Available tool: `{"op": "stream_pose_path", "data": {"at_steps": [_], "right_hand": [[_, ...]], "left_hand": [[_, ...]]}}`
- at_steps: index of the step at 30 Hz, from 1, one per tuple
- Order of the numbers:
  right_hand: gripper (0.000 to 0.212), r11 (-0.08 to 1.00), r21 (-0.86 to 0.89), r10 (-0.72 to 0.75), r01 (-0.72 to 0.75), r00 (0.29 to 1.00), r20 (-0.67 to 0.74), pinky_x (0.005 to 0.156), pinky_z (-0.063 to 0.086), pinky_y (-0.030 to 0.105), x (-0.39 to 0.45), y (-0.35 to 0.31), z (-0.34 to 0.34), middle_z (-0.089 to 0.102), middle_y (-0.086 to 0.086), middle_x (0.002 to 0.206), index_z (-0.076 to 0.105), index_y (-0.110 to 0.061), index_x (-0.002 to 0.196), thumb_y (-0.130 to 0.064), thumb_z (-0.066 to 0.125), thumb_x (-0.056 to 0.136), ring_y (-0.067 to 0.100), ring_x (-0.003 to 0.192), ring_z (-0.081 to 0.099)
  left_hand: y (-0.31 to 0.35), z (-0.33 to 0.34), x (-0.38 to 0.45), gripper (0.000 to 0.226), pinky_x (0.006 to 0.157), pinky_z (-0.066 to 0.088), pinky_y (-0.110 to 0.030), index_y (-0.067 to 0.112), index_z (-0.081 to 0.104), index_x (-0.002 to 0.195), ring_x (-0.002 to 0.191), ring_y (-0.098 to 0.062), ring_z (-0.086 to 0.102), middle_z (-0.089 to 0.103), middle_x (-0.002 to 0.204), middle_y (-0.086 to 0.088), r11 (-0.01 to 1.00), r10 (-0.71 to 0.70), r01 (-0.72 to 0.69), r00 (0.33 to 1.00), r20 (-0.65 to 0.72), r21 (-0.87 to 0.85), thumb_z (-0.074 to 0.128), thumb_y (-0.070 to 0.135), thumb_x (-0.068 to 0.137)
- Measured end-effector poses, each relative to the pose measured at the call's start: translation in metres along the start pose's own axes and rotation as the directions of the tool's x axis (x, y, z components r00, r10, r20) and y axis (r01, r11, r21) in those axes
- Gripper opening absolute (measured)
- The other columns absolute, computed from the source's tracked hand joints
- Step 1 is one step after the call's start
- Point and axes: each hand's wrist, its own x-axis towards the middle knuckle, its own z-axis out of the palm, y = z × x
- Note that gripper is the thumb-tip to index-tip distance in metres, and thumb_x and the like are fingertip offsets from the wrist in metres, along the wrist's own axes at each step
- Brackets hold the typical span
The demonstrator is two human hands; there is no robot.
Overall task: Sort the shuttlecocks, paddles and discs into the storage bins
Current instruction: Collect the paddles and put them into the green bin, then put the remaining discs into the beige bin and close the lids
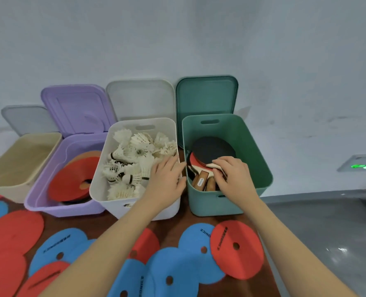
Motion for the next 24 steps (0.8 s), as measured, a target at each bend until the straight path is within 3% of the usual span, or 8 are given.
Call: {"op": "stream_pose_path", "data": {"at_steps": [2, 5, 8, 11, 15, 17, 21, 24], "right_hand": [[0.033, 0.999, -0.011, -0.035, 0.035, 0.999, -0.027, 0.078, 0.031, 0.026, -0.018, -0.010, -0.003, 0.064, -0.001, 0.103, 0.067, -0.017, 0.104, -0.030, 0.044, 0.086, 0.022, 0.095, 0.056], [0.025, 0.999, -0.002, -0.050, 0.050, 0.997, -0.061, 0.078, 0.028, 0.022, -0.046, -0.028, -0.007, 0.064, -0.002, 0.102, 0.067, -0.017, 0.102, -0.025, 0.048, 0.087, 0.021, 0.099, 0.055], [0.031, 1.000, 0.016, -0.022, 0.024, 0.997, -0.071, 0.081, 0.038, 0.029, -0.080, -0.045, -0.004, 0.064, 0.002, 0.101, 0.067, -0.011, 0.103, -0.026, 0.044, 0.088, 0.023, 0.097, 0.056], [0.032, 0.999, 0.054, 0.004, -0.002, 1.000, -0.028, 0.078, 0.043, 0.035, -0.116, -0.057, 0.005, 0.063, 0.003, 0.097, 0.067, -0.009, 0.100, -0.027, 0.044, 0.087, 0.023, 0.090, 0.055], [0.033, 0.991, 0.035, 0.120, -0.128, 0.978, 0.172, 0.071, 0.043, 0.036, -0.154, -0.052, 0.032, 0.064, 0.003, 0.094, 0.070, -0.012, 0.096, -0.034, 0.049, 0.083, 0.028, 0.084, 0.057], [0.033, 0.982, -0.017, 0.186, -0.189, 0.939, 0.290, 0.075, 0.041, 0.039, -0.168, -0.048, 0.049, 0.063, 0.005, 0.100, 0.069, -0.014, 0.103, -0.035, 0.055, 0.081, 0.034, 0.091, 0.056], [0.052, 0.957, -0.175, 0.289, -0.230, 0.758, 0.585, 0.100, 0.027, 0.039, -0.193, -0.051, 0.078, 0.037, 0.004, 0.140, 0.045, -0.027, 0.136, -0.046, 0.053, 0.088, 0.031, 0.124, 0.033], [0.064, 0.949, -0.246, 0.311, -0.199, 0.732, 0.607, 0.108, 0.019, 0.041, -0.209, -0.053, 0.090, 0.016, 0.005, 0.154, 0.030, -0.030, 0.143, -0.053, 0.051, 0.087, 0.030, 0.134, 0.020]], "left_hand": [[-0.001, -0.003, -0.019, 0.050, 0.099, 0.030, -0.040, 0.016, 0.060, 0.121, 0.127, -0.028, 0.043, 0.049, 0.138, -0.008, 1.000, 0.012, -0.012, 0.999, -0.050, -0.013, 0.034, 0.038, 0.084], [-0.002, -0.005, -0.050, 0.047, 0.094, 0.022, -0.035, 0.015, 0.061, 0.117, 0.121, -0.028, 0.043, 0.053, 0.133, -0.011, 0.999, 0.024, -0.028, 0.995, -0.094, -0.034, 0.037, 0.037, 0.083], [0.000, -0.002, -0.085, 0.049, 0.098, 0.017, -0.036, 0.014, 0.057, 0.124, 0.128, -0.028, 0.033, 0.047, 0.139, -0.011, 0.995, 0.024, -0.030, 0.998, -0.065, -0.097, 0.036, 0.037, 0.085], [0.002, 0.007, -0.118, 0.049, 0.099, 0.022, -0.039, 0.015, 0.058, 0.124, 0.125, -0.028, 0.033, 0.046, 0.139, -0.011, 0.991, 0.010, -0.016, 0.999, -0.040, -0.136, 0.035, 0.037, 0.086], [0.002, 0.025, -0.160, 0.049, 0.098, 0.032, -0.045, 0.015, 0.058, 0.123, 0.124, -0.026, 0.034, 0.046, 0.137, -0.010, 0.984, -0.045, 0.052, 0.998, 0.041, -0.172, 0.035, 0.037, 0.085], [-0.001, 0.033, -0.178, 0.045, 0.102, 0.026, -0.043, 0.017, 0.052, 0.130, 0.130, -0.028, 0.031, 0.038, 0.145, -0.008, 0.982, -0.102, 0.124, 0.982, 0.157, -0.140, 0.040, 0.035, 0.090], [-0.009, 0.055, -0.212, 0.054, 0.110, 0.013, -0.039, 0.023, 0.029, 0.144, 0.139, -0.025, 0.013, 0.015, 0.155, -0.003, 0.958, -0.277, 0.284, 0.880, 0.386, 0.040, 0.042, 0.040, 0.095], [-0.010, 0.071, -0.225, 0.066, 0.113, 0.010, -0.042, 0.023, 0.016, 0.148, 0.142, -0.028, 0.006, 0.003, 0.157, -0.003, 0.939, -0.335, 0.327, 0.788, 0.517, 0.110, 0.042, 0.049, 0.093]]}}
